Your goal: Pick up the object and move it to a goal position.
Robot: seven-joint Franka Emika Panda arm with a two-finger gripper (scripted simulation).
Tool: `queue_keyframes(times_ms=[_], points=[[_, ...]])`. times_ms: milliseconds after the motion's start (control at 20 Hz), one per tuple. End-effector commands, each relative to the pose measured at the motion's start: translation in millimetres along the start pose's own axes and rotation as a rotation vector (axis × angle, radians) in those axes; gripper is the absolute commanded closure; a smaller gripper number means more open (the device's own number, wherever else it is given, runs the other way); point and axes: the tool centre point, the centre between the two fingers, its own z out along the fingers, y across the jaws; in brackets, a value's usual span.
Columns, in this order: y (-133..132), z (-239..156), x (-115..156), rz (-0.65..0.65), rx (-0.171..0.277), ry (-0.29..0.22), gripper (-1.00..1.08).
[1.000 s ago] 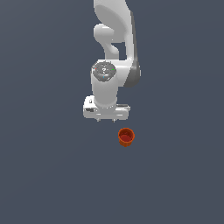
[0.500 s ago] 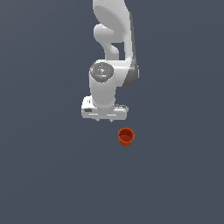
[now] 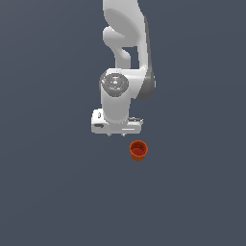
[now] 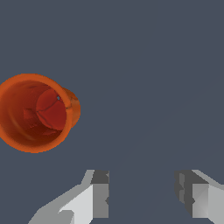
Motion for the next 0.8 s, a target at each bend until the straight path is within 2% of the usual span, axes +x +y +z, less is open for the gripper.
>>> queue_keyframes(times_ms=[0, 750], points=[[-3.5, 1.0, 4.7, -0.019, -0.006, -0.016, -0.2], [-36.6, 12.2, 42.4, -0.19, -0.066, -0.176, -0.2]])
